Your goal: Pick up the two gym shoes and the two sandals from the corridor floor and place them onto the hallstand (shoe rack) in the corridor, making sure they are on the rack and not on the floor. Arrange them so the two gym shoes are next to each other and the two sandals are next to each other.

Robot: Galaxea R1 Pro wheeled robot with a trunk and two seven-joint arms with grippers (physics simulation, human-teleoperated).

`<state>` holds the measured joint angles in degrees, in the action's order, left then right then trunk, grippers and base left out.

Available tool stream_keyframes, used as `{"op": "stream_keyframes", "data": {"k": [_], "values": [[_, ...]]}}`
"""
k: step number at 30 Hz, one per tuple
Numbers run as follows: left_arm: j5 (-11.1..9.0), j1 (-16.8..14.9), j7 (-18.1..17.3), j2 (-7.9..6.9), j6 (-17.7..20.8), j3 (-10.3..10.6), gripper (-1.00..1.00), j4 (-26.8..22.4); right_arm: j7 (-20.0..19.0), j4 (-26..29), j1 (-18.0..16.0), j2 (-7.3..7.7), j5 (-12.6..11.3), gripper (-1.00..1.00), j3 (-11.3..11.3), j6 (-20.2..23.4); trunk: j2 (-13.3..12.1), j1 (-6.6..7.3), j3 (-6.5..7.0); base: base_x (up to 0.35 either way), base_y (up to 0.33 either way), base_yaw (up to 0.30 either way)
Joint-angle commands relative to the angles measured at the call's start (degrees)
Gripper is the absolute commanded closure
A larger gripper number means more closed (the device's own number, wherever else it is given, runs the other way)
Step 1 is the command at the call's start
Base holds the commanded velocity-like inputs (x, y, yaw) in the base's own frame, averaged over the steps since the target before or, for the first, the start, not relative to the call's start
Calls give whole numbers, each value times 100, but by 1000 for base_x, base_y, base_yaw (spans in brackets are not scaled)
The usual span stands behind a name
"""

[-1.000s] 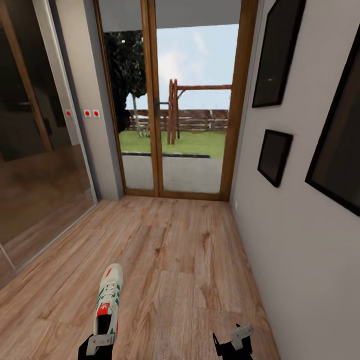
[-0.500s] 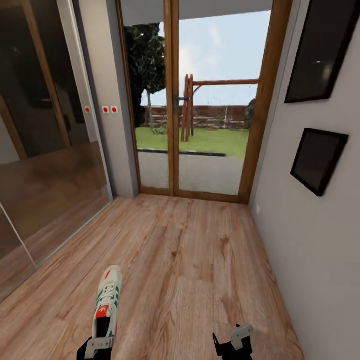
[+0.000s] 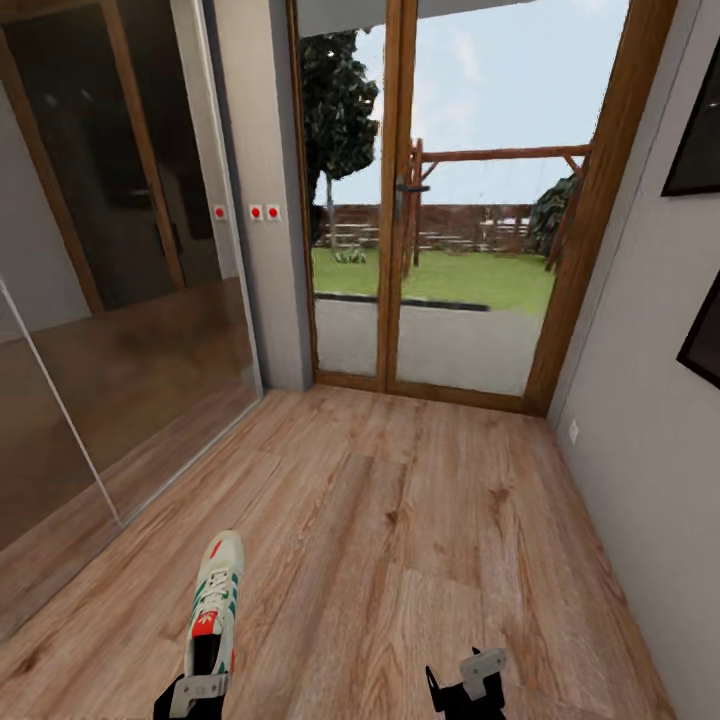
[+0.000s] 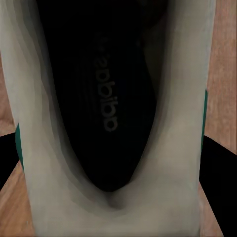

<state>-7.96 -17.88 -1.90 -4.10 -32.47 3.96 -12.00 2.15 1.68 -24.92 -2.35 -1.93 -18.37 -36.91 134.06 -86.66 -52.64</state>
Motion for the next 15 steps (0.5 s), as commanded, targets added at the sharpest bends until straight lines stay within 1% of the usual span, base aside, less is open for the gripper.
{"op": "stream_keyframes", "data": {"k": [1, 7, 9, 10, 12, 15], "values": [[-58, -5, -20, -3, -15, 44, 100, 5, 22, -5, -4, 2, -22, -100, -39, -20, 2, 0, -13, 64, 102, 165], [-57, 1, -20, -10, -17, 44, 100, 16, 128, -1, -4, 75, -37, -100, -28, -28, 2, 0, -56, 18, 29, 166], [-57, 3, -20, -9, -19, 44, 100, 39, 271, -1, -4, 89, -41, -100, -19, -27, 2, 0, -70, 4, 6, 170], [-51, 3, -19, -7, -26, 44, 100, 67, 466, -1, -4, 96, -42, -100, -14, -27, 2, 0, -77, 2, 3, 171], [-47, 4, -16, 0, -80, 45, 100, 121, 670, -1, -4, 99, -46, -100, -11, -27, 2, 0, -92, 1, 2, 172], [-60, 4, -16, 4, -141, 46, 100, 170, 909, -1, -4, 102, -51, -100, -13, -25, 2, 0, -113, 0, 1, 174]]}}
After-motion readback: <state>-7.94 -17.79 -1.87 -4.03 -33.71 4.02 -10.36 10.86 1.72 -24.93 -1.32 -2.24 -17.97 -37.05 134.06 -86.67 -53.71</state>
